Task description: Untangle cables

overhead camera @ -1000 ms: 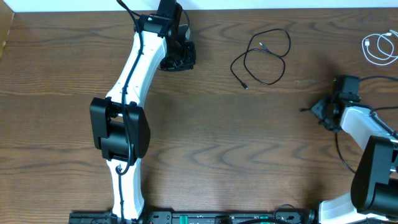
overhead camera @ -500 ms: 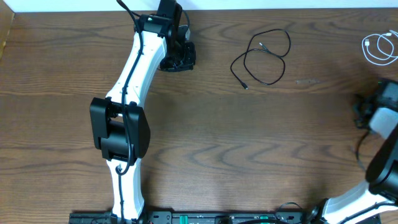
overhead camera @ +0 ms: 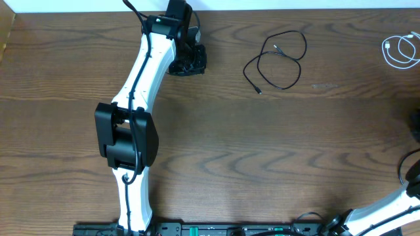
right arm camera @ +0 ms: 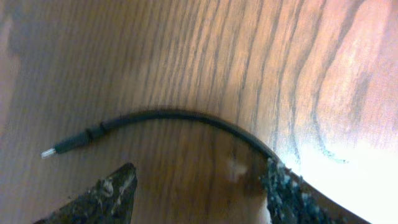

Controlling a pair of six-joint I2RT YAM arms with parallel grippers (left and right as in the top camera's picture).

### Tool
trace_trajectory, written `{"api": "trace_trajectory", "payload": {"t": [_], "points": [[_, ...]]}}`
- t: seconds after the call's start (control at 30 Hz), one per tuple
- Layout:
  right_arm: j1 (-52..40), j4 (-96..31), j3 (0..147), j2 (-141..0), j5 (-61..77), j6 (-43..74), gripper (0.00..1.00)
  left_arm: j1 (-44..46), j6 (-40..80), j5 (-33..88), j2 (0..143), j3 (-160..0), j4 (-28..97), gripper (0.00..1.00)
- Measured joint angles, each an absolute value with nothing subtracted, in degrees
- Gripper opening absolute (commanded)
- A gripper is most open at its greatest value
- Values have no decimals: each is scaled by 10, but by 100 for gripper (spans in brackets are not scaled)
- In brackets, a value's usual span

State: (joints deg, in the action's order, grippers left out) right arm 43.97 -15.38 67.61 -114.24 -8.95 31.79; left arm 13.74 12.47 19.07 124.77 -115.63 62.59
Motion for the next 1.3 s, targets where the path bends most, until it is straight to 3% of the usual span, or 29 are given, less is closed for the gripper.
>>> {"api": "trace_trajectory", "payload": {"t": [0.23, 0.33, 0.63, 0.73, 0.93, 1.3], "points": [[441, -395, 803, -1161, 23, 289, 63, 149, 125, 189, 1248, -1156, 626, 22], [423, -441, 859, -1154, 44, 263, 70, 164, 125, 189, 1248, -1156, 625, 26], [400, -375, 881, -1113, 55, 122, 70, 216, 127, 189, 1248, -1114, 593, 29], [400, -338, 883, -1140, 93, 23, 73, 222, 127, 189, 1248, -1109, 587, 29], [391, -332, 883, -1204, 150, -165, 67, 222, 127, 189, 1248, -1105, 584, 29], [392, -330, 883, -1207, 122, -237, 63, 222, 127, 189, 1248, -1105, 576, 29]]}}
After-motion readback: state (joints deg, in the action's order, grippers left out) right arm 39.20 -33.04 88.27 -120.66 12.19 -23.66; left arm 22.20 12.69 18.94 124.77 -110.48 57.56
